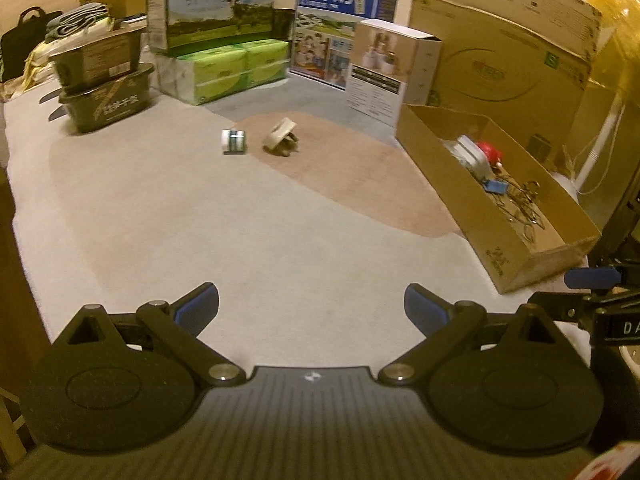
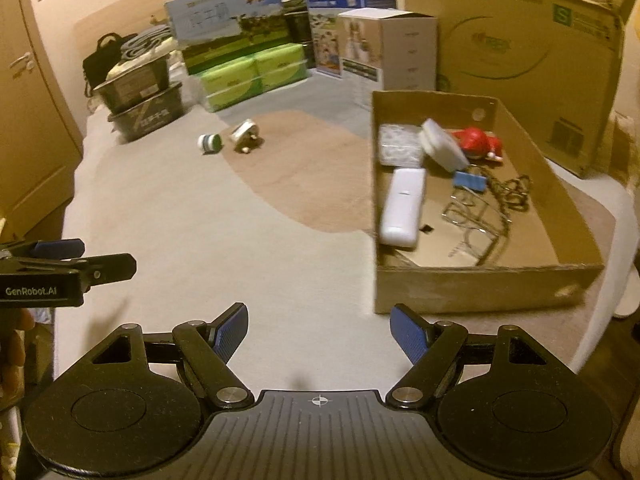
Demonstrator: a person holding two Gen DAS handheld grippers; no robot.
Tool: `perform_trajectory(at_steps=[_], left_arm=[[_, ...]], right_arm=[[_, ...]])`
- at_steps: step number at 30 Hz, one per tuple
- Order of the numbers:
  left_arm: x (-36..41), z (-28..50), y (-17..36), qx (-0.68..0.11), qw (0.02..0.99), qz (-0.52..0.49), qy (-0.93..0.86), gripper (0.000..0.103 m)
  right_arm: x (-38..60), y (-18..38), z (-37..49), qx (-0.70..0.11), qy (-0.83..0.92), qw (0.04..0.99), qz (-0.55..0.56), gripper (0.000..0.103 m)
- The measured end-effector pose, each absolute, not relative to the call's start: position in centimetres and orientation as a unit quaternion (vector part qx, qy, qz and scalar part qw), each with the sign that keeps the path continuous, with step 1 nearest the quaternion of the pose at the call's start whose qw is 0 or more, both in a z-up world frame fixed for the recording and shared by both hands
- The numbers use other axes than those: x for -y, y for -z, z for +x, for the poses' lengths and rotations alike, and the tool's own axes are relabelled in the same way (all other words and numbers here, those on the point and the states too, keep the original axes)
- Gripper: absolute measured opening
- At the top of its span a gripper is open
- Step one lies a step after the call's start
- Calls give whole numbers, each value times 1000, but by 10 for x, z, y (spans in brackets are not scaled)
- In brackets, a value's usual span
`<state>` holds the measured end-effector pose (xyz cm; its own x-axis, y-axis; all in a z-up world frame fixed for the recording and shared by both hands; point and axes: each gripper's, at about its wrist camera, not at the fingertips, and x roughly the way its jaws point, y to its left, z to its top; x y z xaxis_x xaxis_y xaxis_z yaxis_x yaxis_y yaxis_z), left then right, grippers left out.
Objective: Organize rigid objects
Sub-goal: 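Withdraw both grippers from the box toward the plug and tape roll, then grasp the white plug adapter with the right gripper while the left gripper grasps the green-white tape roll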
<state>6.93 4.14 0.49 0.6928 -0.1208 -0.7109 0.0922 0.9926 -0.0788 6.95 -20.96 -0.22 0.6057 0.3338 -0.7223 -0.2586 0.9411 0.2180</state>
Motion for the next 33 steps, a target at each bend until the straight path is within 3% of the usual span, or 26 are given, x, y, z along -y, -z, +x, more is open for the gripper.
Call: perform_trajectory(at_steps=[27, 33], left_arm=[[-106, 161, 4, -372, 928, -18, 19, 96], [-117, 190, 13, -378, 925, -18, 31, 89]], right_arm=[[141, 10, 161, -369, -225, 902, 16, 78], [127, 13, 198, -357, -235, 904, 2, 78]])
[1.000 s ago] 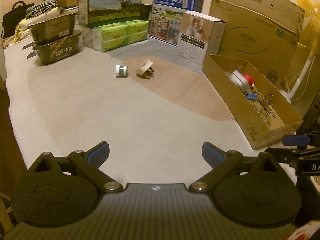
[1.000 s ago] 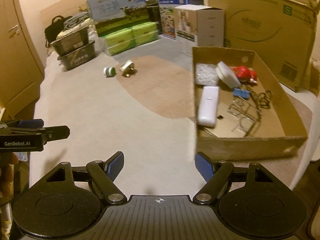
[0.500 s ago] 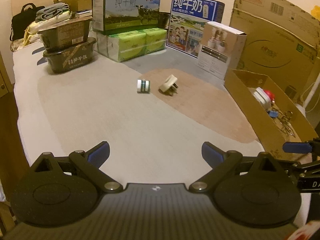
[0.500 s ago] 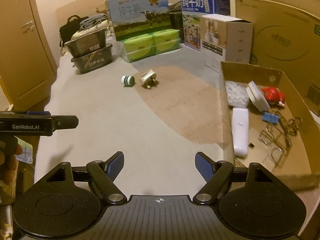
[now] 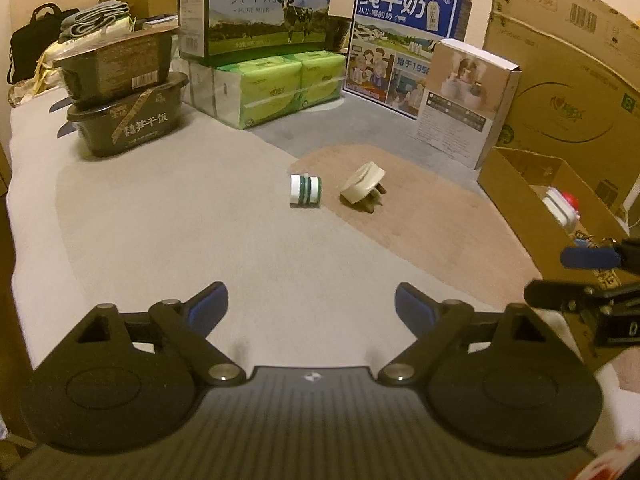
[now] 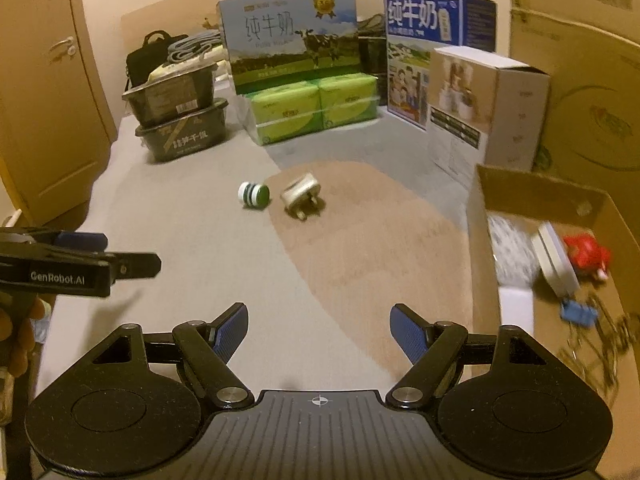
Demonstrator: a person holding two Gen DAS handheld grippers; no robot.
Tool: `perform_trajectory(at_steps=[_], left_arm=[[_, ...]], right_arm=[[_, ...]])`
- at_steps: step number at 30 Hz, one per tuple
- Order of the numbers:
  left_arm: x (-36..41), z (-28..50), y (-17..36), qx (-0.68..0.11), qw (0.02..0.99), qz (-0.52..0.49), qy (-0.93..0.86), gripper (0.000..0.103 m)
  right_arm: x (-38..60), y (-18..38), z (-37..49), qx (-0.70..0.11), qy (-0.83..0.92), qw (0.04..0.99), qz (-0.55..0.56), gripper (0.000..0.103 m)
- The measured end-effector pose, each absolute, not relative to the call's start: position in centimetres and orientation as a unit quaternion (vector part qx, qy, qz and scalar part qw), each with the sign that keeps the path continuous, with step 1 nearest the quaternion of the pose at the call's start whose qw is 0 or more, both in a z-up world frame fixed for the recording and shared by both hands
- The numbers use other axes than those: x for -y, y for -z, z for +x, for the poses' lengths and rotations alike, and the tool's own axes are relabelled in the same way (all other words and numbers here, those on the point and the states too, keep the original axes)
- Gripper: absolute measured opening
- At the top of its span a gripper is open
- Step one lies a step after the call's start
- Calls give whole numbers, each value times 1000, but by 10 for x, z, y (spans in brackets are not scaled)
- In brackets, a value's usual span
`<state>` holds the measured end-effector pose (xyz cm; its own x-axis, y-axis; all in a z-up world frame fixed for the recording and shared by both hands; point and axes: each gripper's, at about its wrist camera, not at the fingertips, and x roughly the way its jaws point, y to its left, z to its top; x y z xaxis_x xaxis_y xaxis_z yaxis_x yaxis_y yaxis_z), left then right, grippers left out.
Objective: Organize rigid objects
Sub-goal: 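Grasp the white plug adapter with the right gripper while the left gripper grasps the green-white tape roll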
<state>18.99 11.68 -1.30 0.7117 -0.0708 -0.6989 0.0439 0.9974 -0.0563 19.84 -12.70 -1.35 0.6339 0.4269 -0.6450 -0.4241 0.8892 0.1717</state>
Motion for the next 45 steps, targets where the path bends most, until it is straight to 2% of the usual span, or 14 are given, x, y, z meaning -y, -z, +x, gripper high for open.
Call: perform_trajectory(at_steps=[7, 28, 33, 41, 45], left_arm=[[-129, 225, 21, -371, 928, -7, 34, 89], [-141, 325, 68, -367, 927, 11, 76, 73], [-146, 330, 73, -365, 928, 10, 80, 73], [-148, 332, 78, -360, 928, 9, 92, 73], [-143, 335, 80, -357, 929, 6, 96, 73]], right_arm=[[106, 19, 244, -343, -259, 903, -25, 78], [48, 65, 357, -303, -331, 884, -127, 77], [38, 80, 371, -307, -340, 880, -127, 65], [25, 91, 380, -300, -355, 875, -136, 52], [26, 91, 379, -299, -355, 875, -136, 51]])
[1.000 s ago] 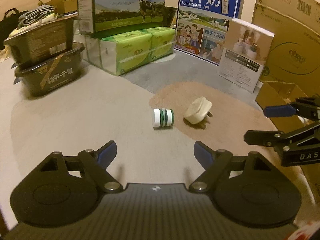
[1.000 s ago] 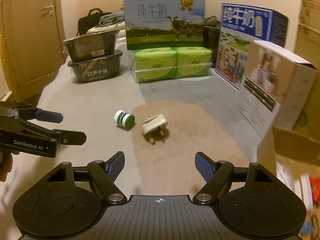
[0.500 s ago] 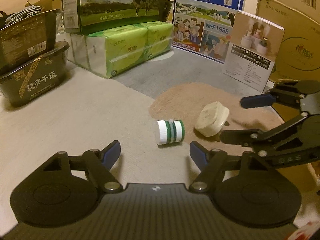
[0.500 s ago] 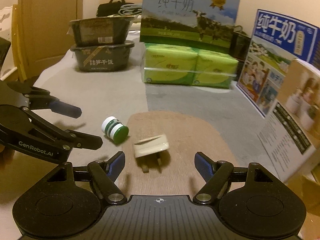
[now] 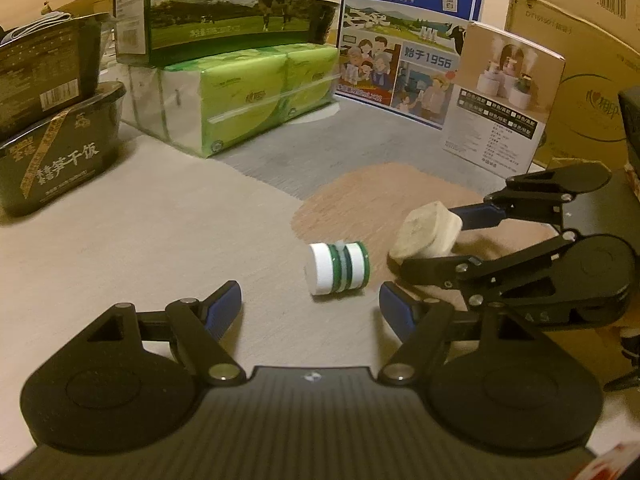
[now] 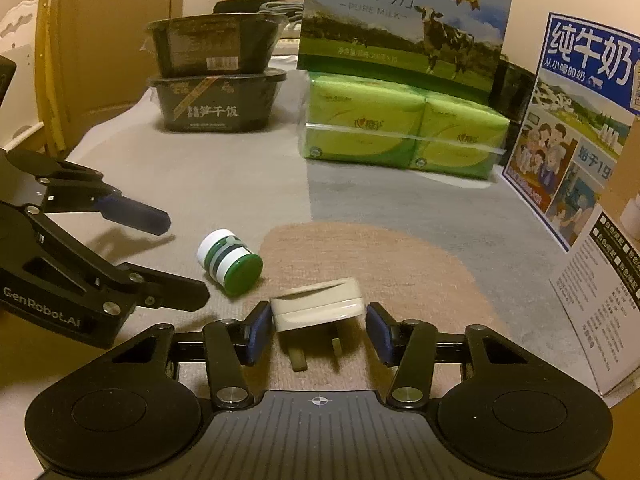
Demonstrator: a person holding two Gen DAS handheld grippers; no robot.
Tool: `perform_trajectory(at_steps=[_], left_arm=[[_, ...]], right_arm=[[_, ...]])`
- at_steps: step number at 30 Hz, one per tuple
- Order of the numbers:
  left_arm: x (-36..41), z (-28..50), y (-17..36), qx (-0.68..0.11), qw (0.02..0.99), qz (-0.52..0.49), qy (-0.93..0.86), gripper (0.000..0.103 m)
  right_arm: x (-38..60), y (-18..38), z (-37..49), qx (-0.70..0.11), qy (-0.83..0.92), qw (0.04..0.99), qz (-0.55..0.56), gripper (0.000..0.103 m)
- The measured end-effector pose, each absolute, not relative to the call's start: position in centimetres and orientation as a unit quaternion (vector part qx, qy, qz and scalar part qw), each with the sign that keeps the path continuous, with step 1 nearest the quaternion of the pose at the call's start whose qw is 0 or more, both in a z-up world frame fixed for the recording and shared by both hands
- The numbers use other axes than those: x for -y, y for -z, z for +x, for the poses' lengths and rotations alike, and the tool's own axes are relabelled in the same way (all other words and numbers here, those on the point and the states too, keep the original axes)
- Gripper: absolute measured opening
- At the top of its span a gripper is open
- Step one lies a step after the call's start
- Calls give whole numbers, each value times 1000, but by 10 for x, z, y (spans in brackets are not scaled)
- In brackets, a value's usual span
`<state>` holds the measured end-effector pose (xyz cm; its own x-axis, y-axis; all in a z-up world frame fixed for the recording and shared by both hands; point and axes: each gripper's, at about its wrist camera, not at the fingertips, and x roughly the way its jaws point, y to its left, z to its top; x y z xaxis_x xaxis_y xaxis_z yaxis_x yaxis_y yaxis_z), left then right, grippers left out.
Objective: Organize rigid objects
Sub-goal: 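Grasp the white plug adapter with the right gripper while the left gripper grasps the green-white tape roll, then carry the tape roll and plug adapter over the cardboard box with both grippers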
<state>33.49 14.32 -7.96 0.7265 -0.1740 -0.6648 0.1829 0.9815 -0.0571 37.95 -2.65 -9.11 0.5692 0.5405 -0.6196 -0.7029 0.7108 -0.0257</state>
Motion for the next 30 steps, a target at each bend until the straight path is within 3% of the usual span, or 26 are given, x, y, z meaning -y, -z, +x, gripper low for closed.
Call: perform_trajectory(at_steps=[7, 17, 30], left_arm=[[-131, 344, 81, -354, 930, 6, 102, 64], [-124, 349, 84, -352, 932, 5, 83, 30], [-111, 293, 64, -362, 929, -23, 69, 28]], right_arm=[[43, 89, 381, -316, -308, 889, -124, 51], [53, 85, 381, -325, -287, 894, -114, 51], [72, 62, 341, -342, -265, 899, -76, 51]])
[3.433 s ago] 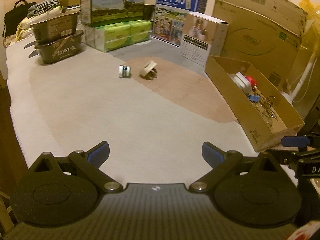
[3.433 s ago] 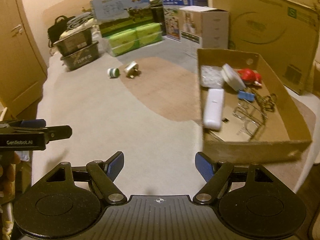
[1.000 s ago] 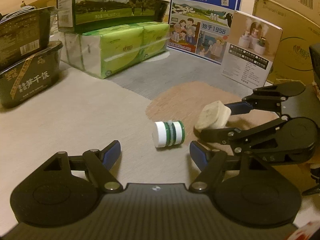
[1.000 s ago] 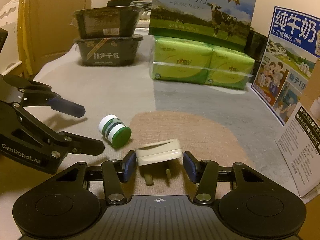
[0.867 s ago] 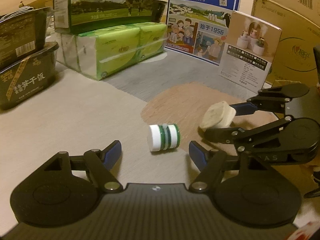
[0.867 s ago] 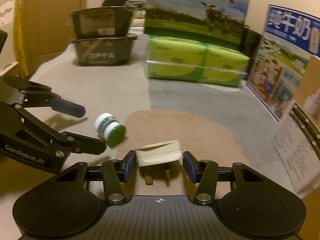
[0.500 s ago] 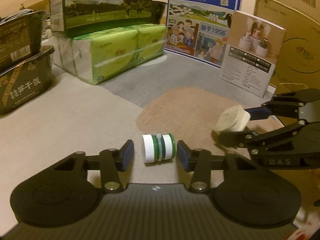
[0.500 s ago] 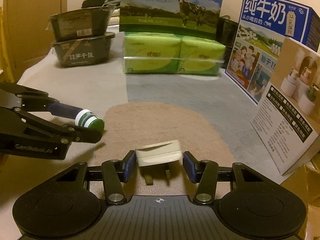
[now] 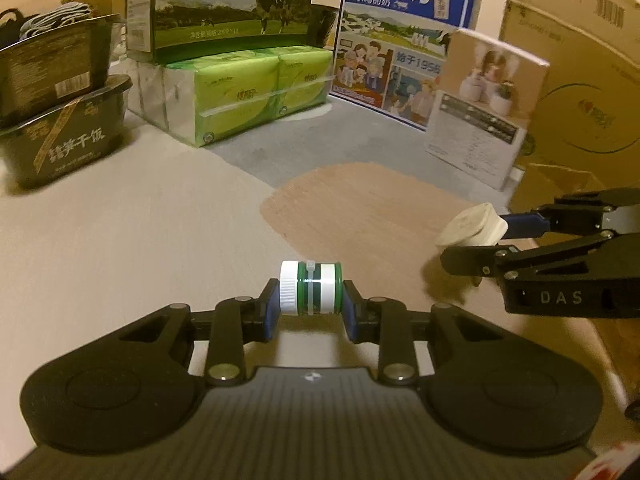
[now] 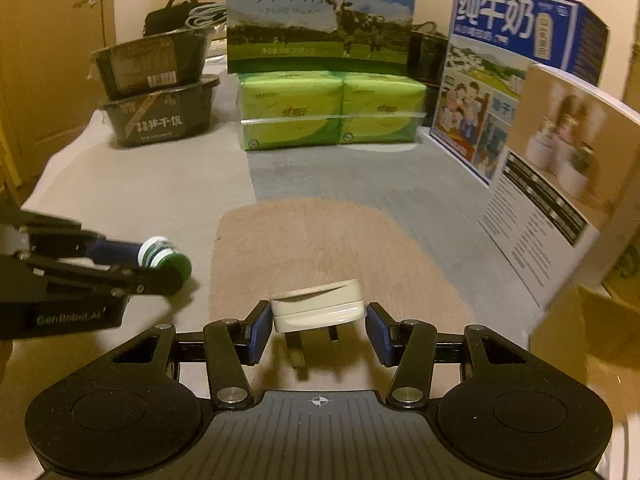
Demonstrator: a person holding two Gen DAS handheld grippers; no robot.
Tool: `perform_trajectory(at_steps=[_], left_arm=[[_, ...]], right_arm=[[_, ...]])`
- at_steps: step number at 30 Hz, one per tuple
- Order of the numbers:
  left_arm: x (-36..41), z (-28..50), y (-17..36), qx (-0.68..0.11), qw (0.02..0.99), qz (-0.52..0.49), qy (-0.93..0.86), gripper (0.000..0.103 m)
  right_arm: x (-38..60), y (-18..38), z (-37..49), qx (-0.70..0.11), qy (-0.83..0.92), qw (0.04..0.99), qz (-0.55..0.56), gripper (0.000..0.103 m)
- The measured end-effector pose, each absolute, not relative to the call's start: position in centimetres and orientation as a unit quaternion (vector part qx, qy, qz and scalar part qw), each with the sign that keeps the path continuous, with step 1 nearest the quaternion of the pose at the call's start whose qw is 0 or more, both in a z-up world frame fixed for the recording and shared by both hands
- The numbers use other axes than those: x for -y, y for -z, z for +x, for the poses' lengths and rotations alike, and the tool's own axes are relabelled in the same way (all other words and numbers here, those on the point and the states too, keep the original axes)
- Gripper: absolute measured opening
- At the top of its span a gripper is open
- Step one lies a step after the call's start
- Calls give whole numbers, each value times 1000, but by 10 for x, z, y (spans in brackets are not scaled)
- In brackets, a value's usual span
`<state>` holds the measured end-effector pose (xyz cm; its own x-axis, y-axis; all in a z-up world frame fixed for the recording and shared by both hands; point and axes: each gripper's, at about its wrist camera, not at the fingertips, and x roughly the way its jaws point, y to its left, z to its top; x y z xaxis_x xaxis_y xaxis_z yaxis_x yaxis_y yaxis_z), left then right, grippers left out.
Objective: Organize rigid objects
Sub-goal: 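Carry the tape roll and plug adapter over the cardboard box with both grippers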
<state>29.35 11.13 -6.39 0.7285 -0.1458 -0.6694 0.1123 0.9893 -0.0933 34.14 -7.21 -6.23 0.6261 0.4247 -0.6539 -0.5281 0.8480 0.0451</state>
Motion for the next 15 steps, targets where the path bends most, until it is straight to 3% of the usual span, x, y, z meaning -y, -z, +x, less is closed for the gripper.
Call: perform_trajectory(at_steps=[15], left_arm=[[-71, 177, 14, -355, 930, -41, 82, 28]], right_arm=[[127, 17, 208, -348, -228, 909, -2, 51]])
